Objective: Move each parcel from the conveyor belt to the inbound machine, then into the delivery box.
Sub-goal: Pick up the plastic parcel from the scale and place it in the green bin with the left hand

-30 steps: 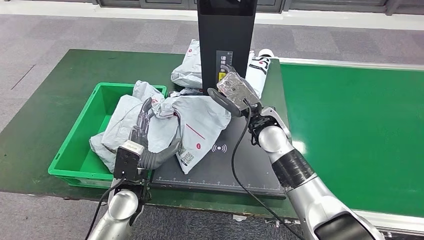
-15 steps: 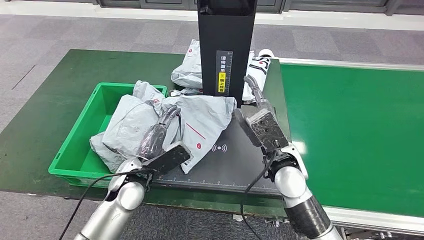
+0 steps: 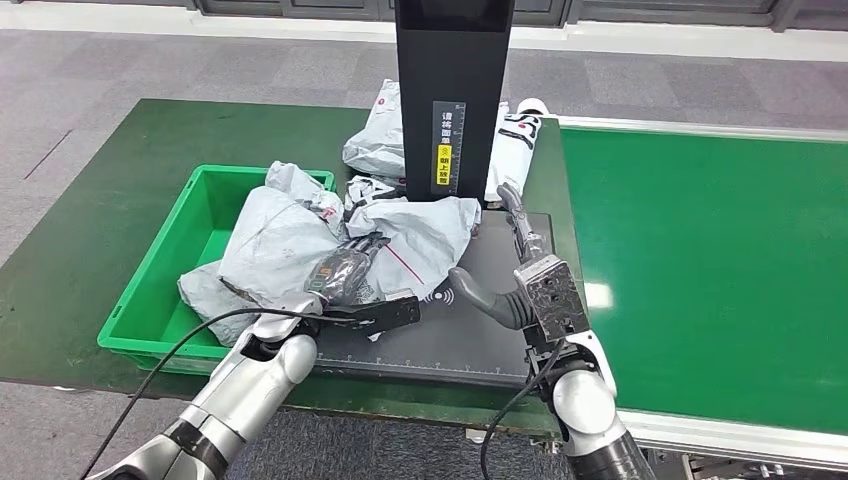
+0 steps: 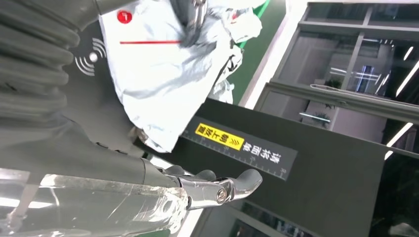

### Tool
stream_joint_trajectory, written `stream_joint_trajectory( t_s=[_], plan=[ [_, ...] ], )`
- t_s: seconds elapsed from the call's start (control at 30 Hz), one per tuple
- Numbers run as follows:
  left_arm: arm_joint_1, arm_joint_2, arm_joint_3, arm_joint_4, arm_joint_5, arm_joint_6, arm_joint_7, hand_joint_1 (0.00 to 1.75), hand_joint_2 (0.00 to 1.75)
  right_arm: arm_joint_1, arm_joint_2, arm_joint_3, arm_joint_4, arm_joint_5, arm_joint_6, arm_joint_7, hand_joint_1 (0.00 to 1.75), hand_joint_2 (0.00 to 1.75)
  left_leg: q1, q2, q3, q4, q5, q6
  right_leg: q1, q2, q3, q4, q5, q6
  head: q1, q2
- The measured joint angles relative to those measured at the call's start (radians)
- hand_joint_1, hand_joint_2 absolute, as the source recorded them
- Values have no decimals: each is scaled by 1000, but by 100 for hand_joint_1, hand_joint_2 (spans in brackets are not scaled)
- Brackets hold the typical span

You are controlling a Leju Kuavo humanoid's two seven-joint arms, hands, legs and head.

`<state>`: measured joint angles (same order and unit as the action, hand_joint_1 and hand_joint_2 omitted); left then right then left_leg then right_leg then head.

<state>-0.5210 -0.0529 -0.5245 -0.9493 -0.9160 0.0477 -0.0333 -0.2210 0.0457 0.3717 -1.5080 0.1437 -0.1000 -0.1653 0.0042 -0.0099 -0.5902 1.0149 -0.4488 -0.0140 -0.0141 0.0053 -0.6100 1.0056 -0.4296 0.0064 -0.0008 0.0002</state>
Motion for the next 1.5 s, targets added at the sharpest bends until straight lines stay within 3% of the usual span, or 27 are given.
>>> stream_joint_trajectory(
  t_s=[0.23,0.6,1.0,1.1,1.23,1.5],
  plan=[
    [-73,-12,-25,118,-16,-9,-10,175,175,51,13,-18,-37,0,14,-3,0,175,0,0,0,0,0,0,0,0,0,0,0,0,0,0],
    [-89,-15,-46,158,-3,-43,-42,175,175,90,27,-43,-70,15,47,-15,0,175,0,0,0,0,0,0,0,0,0,0,0,0,0,0],
    [-91,-2,-68,158,-23,-12,-33,175,175,115,33,-66,-97,15,53,-14,0,175,0,0,0,0,0,0,0,0,0,0,0,0,0,0],
    [-90,0,-69,152,-43,52,-11,175,175,123,33,-68,-105,18,50,-13,0,175,0,0,0,0,0,0,0,0,0,0,0,0,0,0],
    [-86,24,-39,51,30,170,19,175,175,156,34,-85,-133,25,31,-6,0,175,0,0,0,0,0,0,0,0,0,0,0,0,0,0],
    [-74,75,167,-252,210,288,-16,175,175,197,34,-118,-155,27,16,1,0,175,1,2,-1,0,0,0,1,1,-1,0,0,0,0,0]
  ],
)
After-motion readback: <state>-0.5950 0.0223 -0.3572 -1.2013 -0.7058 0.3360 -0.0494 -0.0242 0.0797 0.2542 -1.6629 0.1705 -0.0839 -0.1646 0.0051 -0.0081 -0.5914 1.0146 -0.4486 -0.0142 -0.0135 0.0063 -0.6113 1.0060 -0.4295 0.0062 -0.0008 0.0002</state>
